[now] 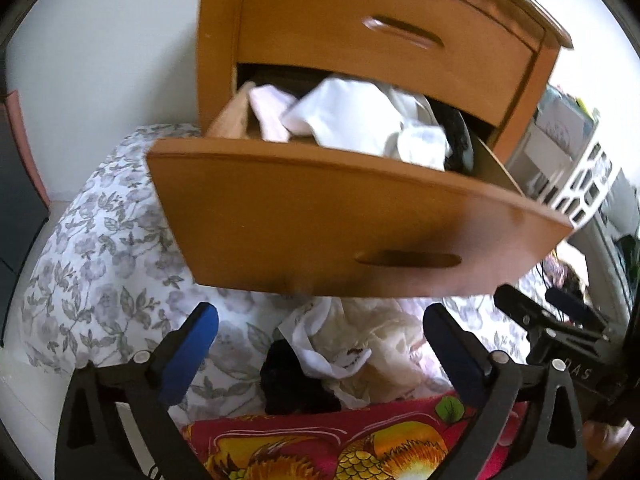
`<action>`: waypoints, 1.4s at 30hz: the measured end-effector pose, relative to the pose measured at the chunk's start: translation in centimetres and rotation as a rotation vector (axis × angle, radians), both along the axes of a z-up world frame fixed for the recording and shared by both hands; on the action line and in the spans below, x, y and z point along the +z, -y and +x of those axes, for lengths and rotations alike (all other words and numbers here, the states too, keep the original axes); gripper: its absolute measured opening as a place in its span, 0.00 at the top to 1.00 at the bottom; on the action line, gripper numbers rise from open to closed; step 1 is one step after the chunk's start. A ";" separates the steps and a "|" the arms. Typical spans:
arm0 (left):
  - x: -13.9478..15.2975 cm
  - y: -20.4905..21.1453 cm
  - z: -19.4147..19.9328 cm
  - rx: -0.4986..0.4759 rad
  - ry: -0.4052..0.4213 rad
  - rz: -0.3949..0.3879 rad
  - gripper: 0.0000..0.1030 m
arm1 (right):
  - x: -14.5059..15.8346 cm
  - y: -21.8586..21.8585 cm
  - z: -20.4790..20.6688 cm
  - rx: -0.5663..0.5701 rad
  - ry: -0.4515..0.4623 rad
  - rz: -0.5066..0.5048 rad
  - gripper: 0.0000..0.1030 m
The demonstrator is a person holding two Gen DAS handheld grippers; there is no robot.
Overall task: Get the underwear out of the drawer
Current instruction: 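Lower the white socks onto the bed and open the left tool, then move the right tool over the open drawer toward the dark grey garment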
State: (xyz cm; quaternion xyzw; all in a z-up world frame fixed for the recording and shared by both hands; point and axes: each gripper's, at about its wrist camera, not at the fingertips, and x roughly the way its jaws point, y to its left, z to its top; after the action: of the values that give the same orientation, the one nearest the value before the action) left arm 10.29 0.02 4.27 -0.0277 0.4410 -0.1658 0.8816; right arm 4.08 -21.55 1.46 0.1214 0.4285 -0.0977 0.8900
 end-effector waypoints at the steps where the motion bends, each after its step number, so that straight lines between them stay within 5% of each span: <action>1: 0.1 -0.2 0.0 0.010 0.004 -0.001 0.01 | 0.0 0.0 0.0 0.000 0.000 0.000 0.00; 29: 2.8 -2.4 -0.4 0.050 0.181 -0.055 0.00 | 2.3 -0.8 0.0 0.078 0.059 0.003 0.00; 42: 1.7 -2.3 0.4 0.037 0.141 -0.058 0.00 | 2.9 -1.3 0.9 0.127 0.080 -0.012 0.00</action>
State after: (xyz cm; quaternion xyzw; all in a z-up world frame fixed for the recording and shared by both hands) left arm 10.67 2.30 5.98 -0.0497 0.3724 -0.1639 0.9121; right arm 4.97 -20.29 4.41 0.0925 0.3987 -0.0388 0.9116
